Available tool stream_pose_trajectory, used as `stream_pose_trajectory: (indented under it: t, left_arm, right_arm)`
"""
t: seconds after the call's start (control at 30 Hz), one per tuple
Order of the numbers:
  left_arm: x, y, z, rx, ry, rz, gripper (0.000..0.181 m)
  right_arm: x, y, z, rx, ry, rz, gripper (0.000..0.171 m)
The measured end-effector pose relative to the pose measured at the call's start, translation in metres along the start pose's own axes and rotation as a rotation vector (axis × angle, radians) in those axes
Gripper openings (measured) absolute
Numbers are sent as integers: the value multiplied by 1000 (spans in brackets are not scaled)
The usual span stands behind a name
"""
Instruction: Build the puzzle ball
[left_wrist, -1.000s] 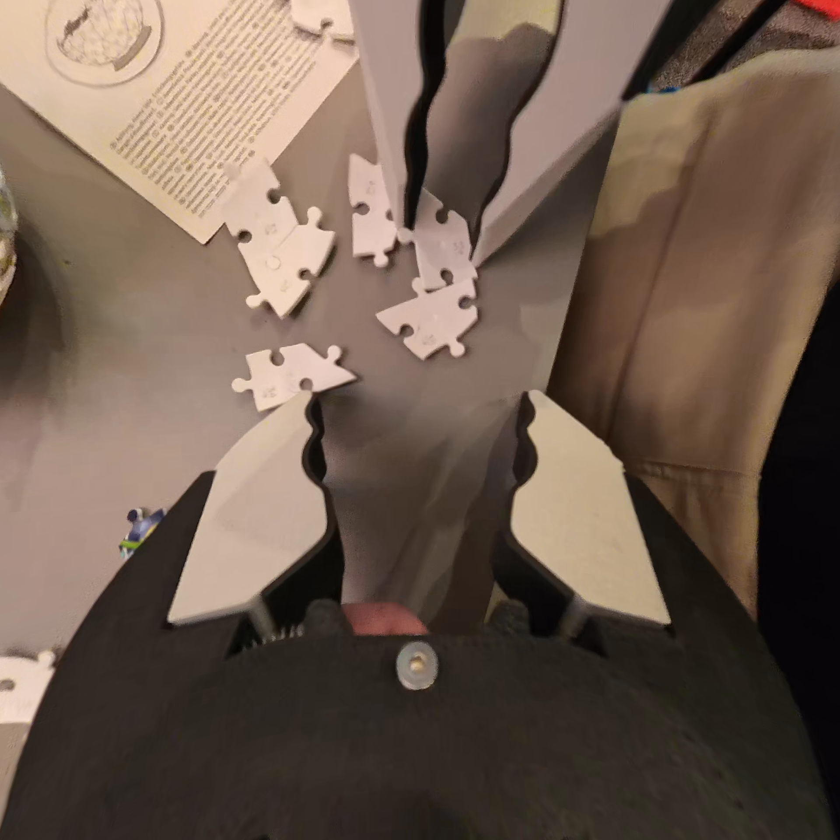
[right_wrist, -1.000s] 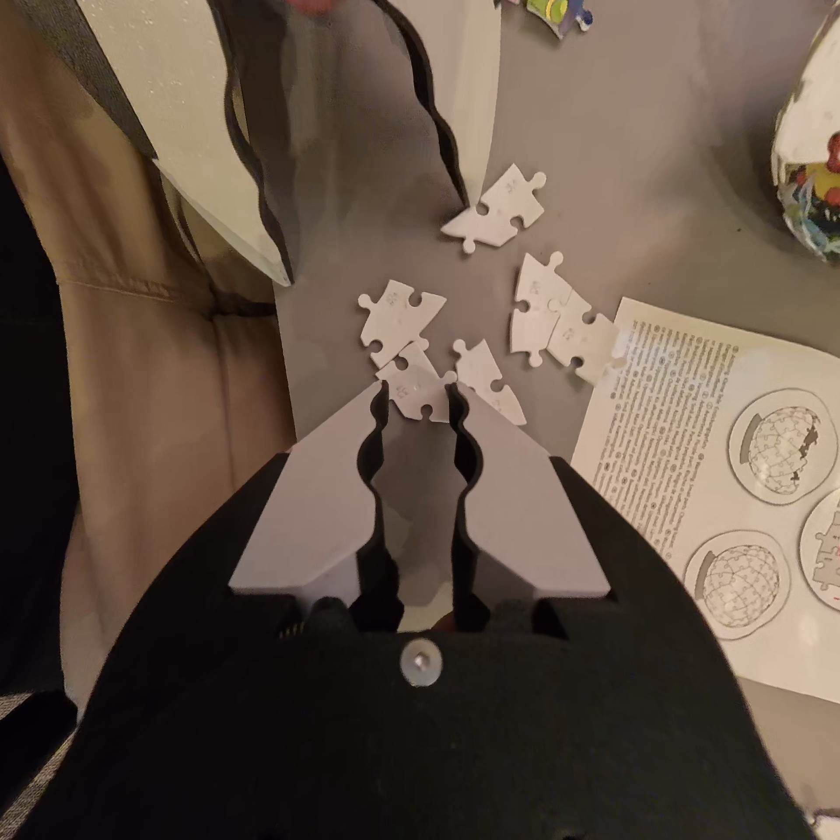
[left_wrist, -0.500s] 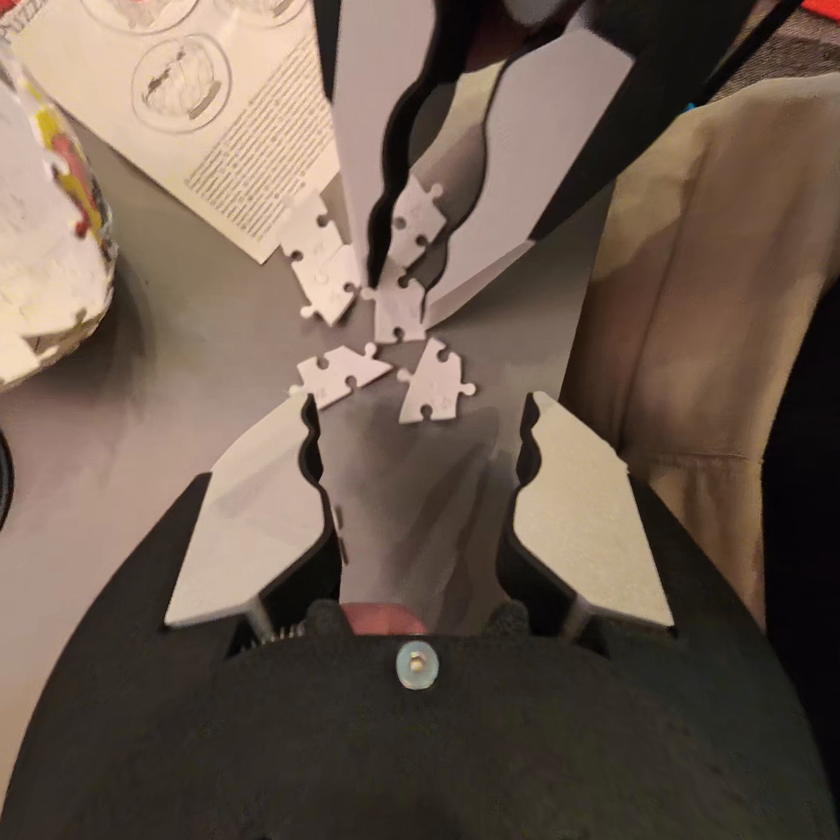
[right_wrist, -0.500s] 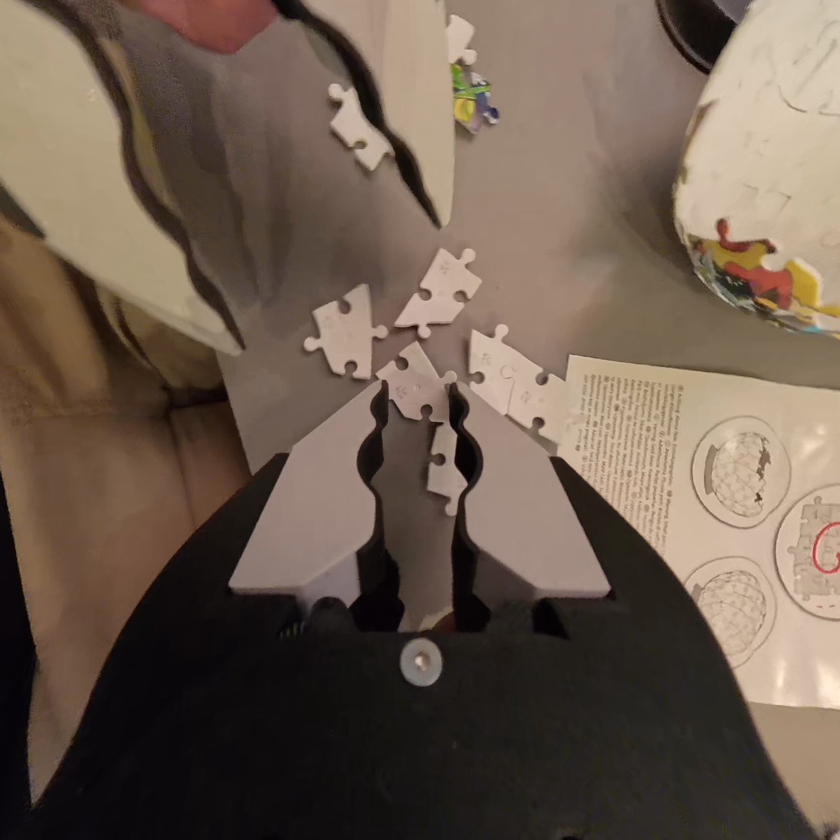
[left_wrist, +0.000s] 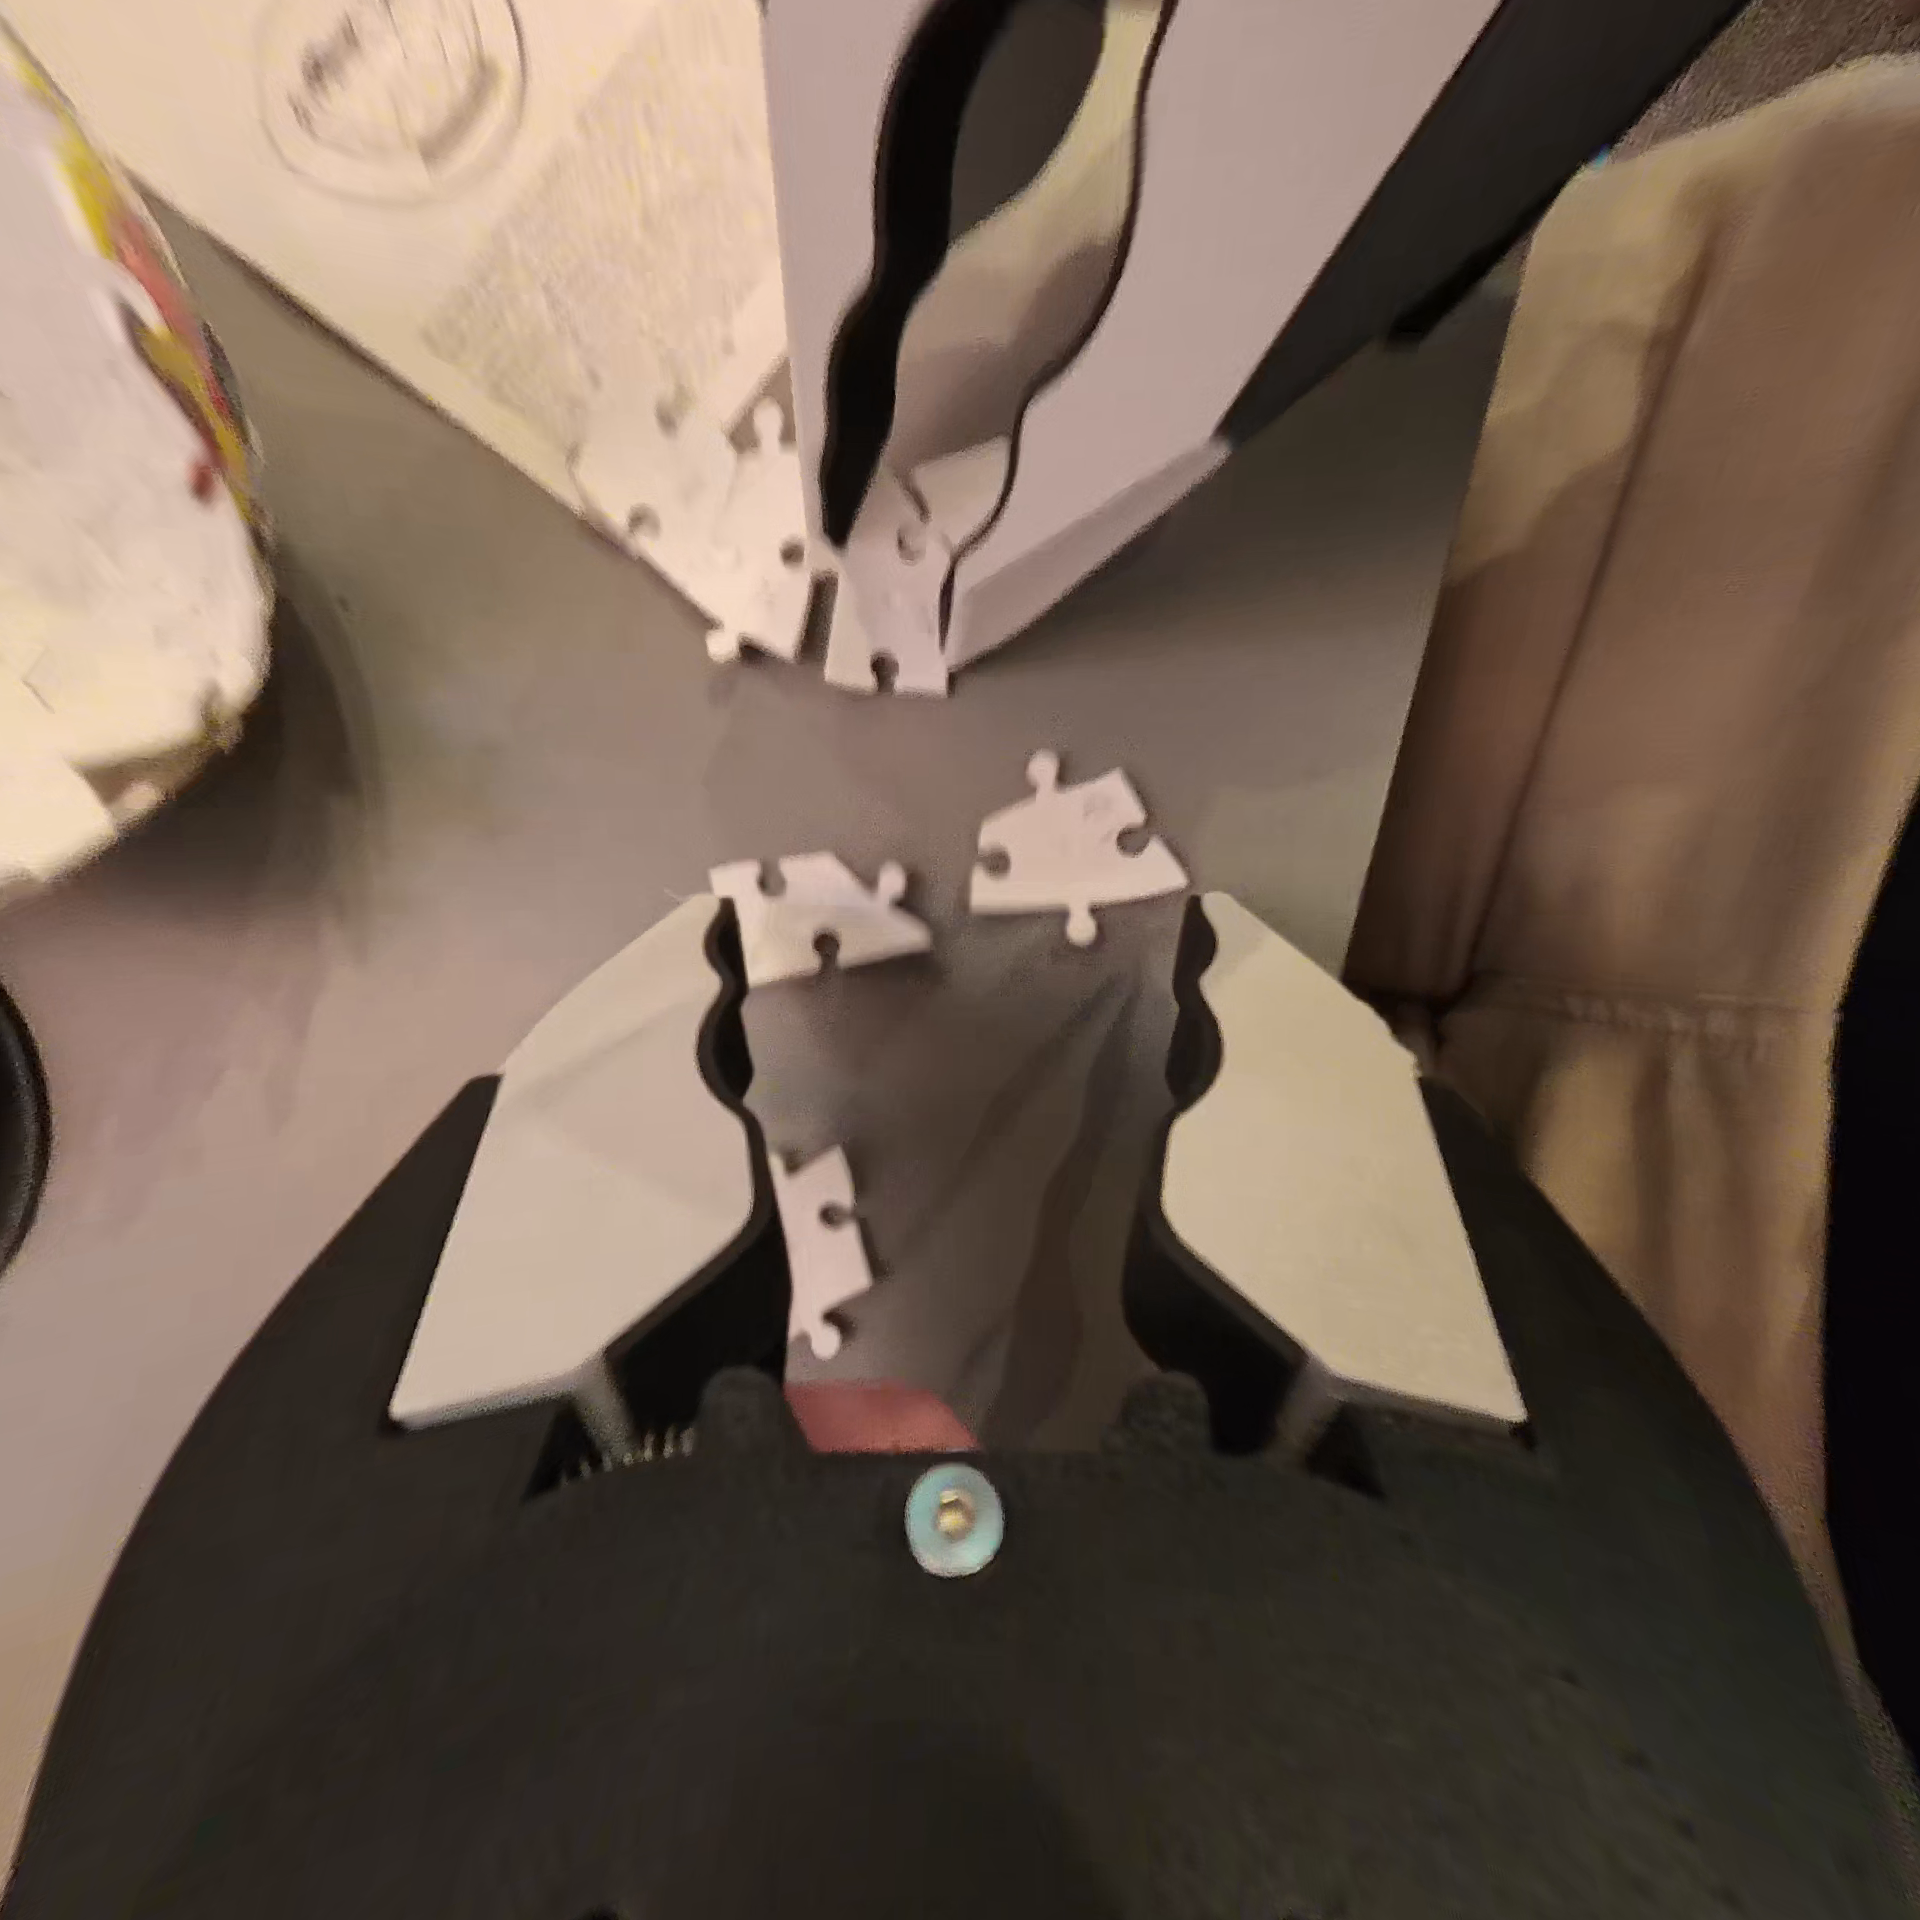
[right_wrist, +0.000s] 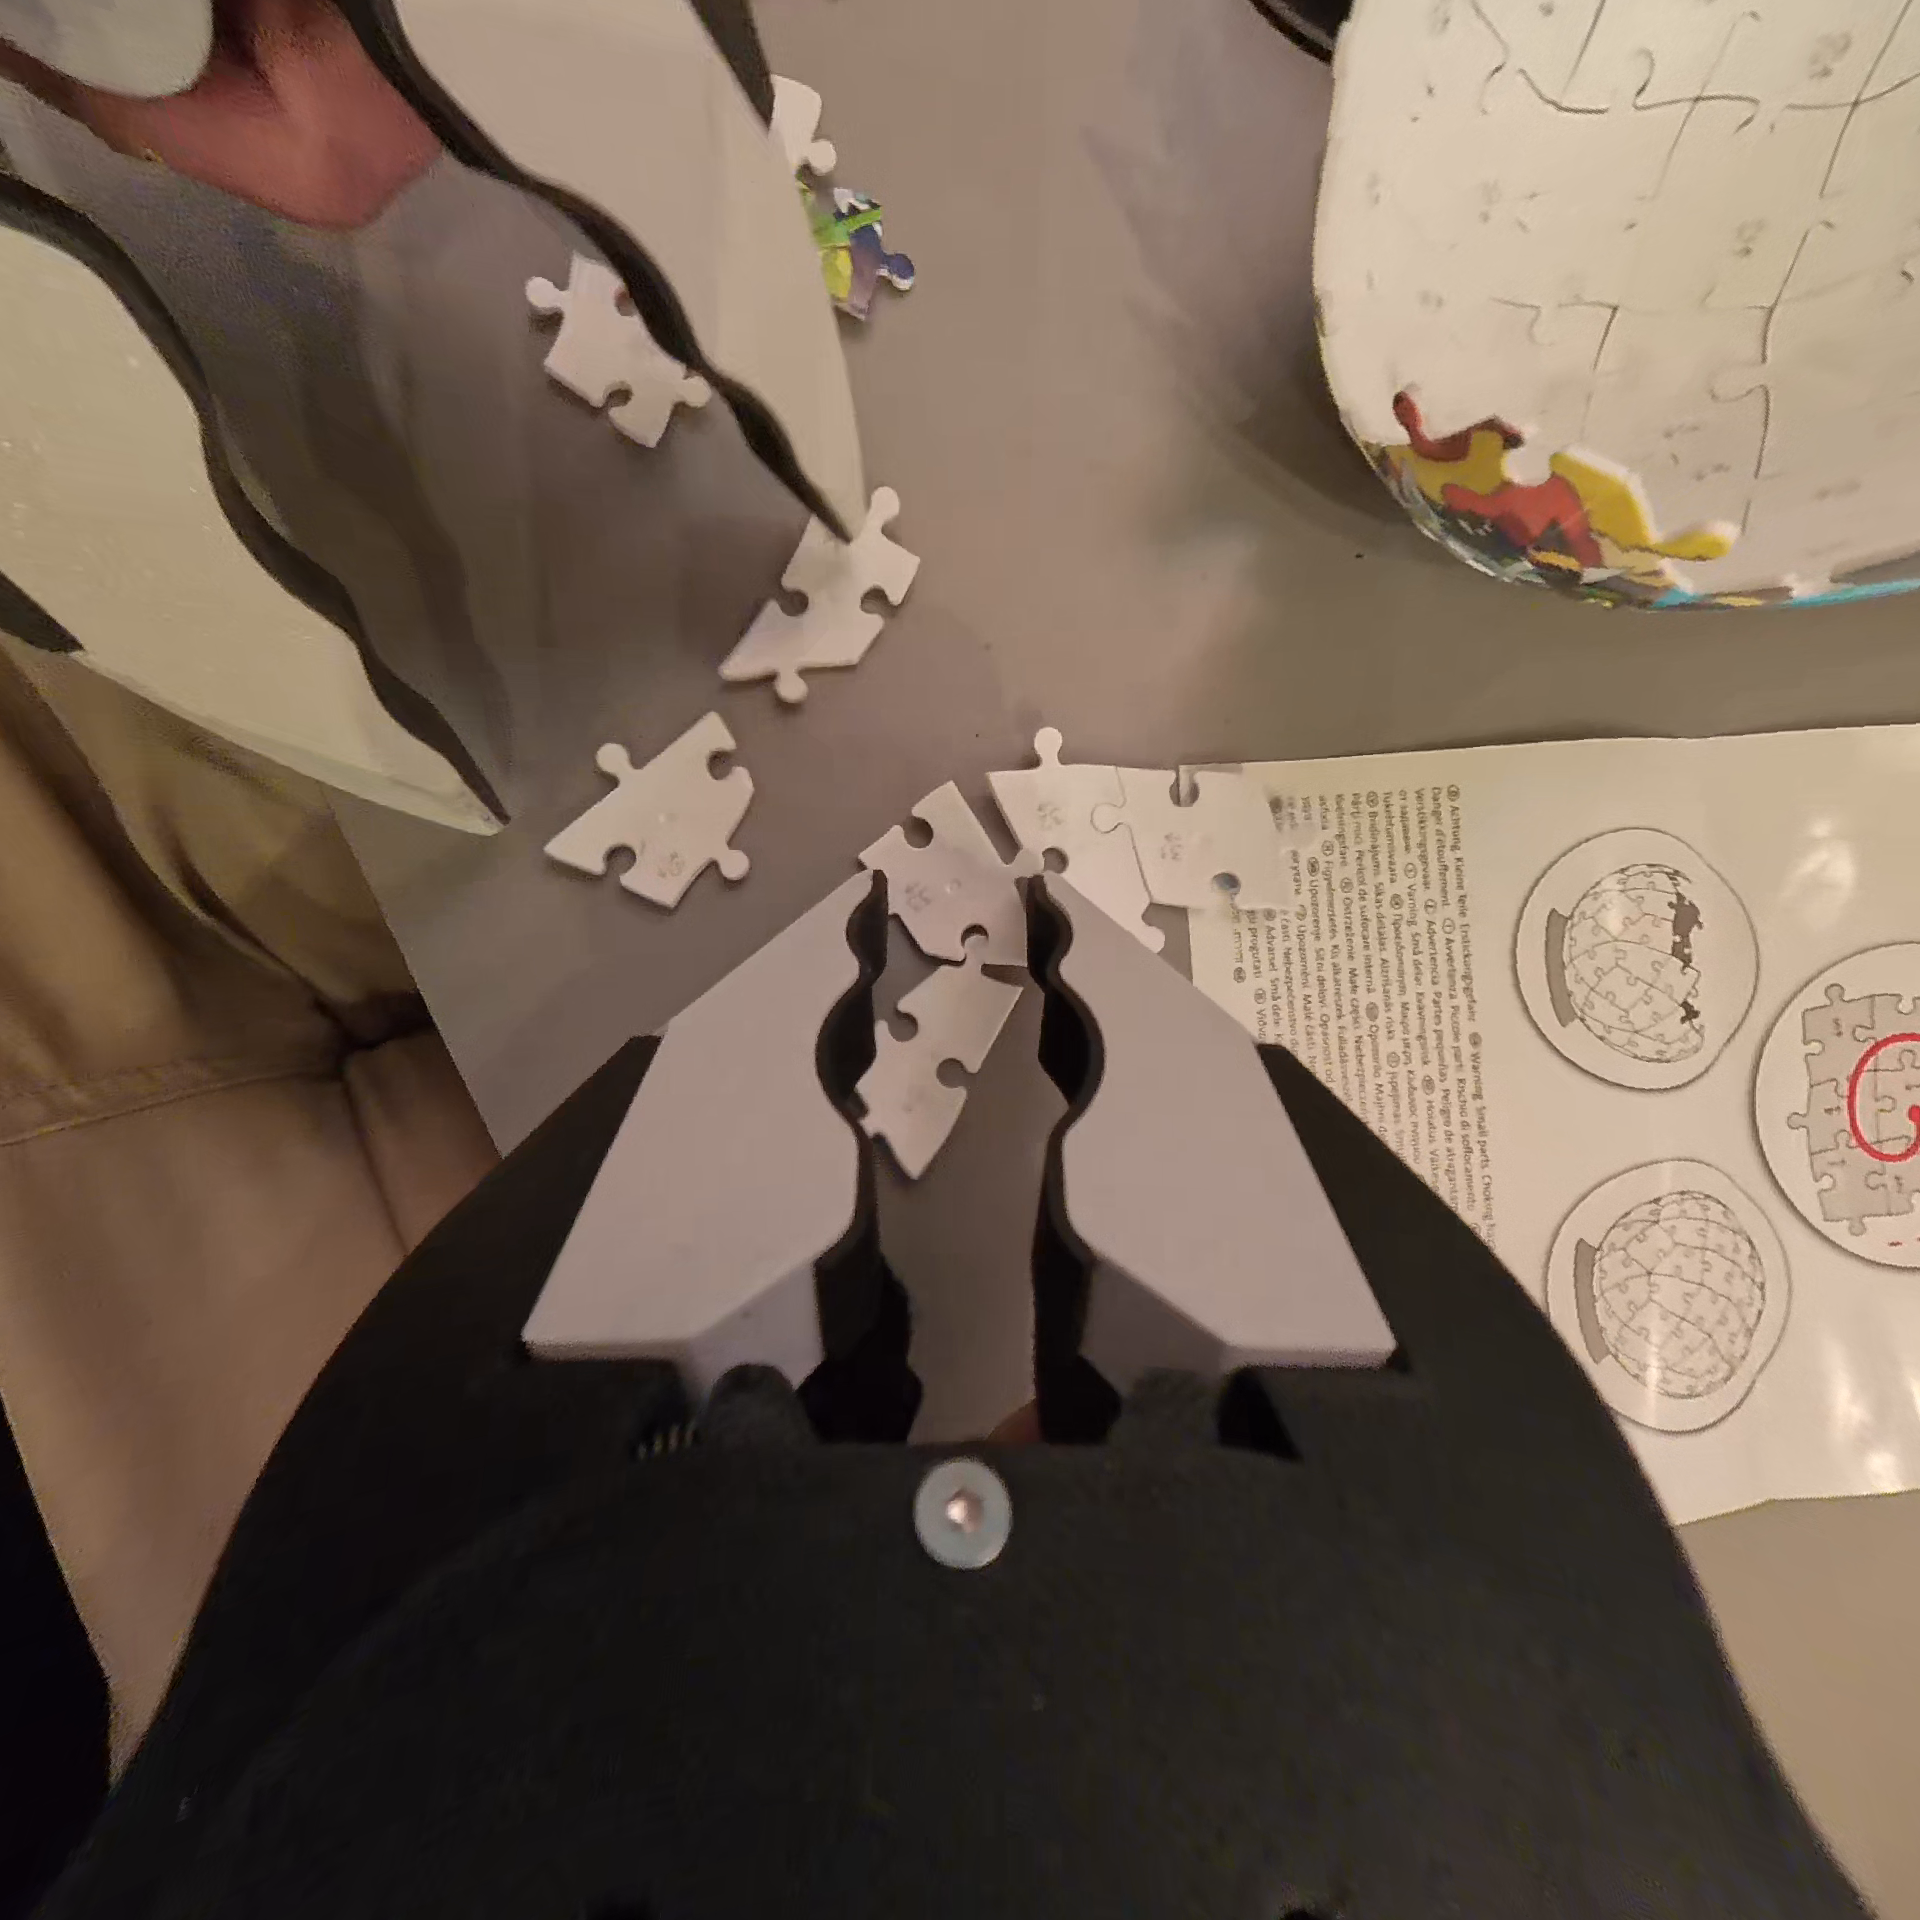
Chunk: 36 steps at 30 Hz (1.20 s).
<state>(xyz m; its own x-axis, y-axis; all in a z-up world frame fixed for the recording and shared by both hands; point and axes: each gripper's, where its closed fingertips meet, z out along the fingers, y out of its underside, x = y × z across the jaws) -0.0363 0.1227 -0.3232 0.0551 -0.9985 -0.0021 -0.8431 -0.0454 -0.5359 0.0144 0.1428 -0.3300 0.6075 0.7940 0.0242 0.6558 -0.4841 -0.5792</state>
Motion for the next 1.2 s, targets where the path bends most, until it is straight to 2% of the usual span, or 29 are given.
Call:
stream_pose_trajectory:
  t: [0.13, 0.33, 1.07, 1.2]
  left_arm:
    - [3, -29, 2, 70, 24, 77, 78]
    - [5, -40, 22, 56, 59, 162, 81]
    - [3, -40, 27, 50, 70, 228, 81]
    - [3, -41, 29, 43, 69, 245, 81]
  right_arm:
    - [2, -1, -1, 7, 7, 31, 25]
    - [10, 2, -1, 6, 18, 58, 25]
    - [20, -3, -1, 41, 11, -60, 29]
    - [17, -2, -7, 53, -1, -82, 23]
